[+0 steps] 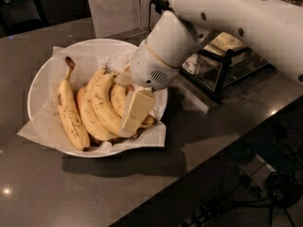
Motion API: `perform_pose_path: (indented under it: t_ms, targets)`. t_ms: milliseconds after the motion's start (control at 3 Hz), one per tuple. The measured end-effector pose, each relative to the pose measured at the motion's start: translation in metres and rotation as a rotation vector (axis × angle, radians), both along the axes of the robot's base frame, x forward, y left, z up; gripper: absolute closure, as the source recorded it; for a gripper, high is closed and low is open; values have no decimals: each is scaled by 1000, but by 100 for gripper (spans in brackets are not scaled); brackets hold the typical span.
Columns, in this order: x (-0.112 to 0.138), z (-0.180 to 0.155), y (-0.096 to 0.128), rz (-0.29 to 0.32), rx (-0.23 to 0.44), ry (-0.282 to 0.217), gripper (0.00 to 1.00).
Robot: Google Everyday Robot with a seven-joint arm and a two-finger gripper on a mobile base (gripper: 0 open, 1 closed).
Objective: Pick banana from white bowl
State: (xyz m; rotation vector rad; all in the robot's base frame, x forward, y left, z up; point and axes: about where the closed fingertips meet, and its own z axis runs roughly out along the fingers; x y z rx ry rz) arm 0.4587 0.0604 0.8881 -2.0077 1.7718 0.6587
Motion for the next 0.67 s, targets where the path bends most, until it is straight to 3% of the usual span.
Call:
perform_pose_path:
  t_ms: [333, 667]
  targets:
    - [-11, -9, -23, -84, -37, -2, 13]
    - [-26, -7, -53, -181, -65, -43, 14]
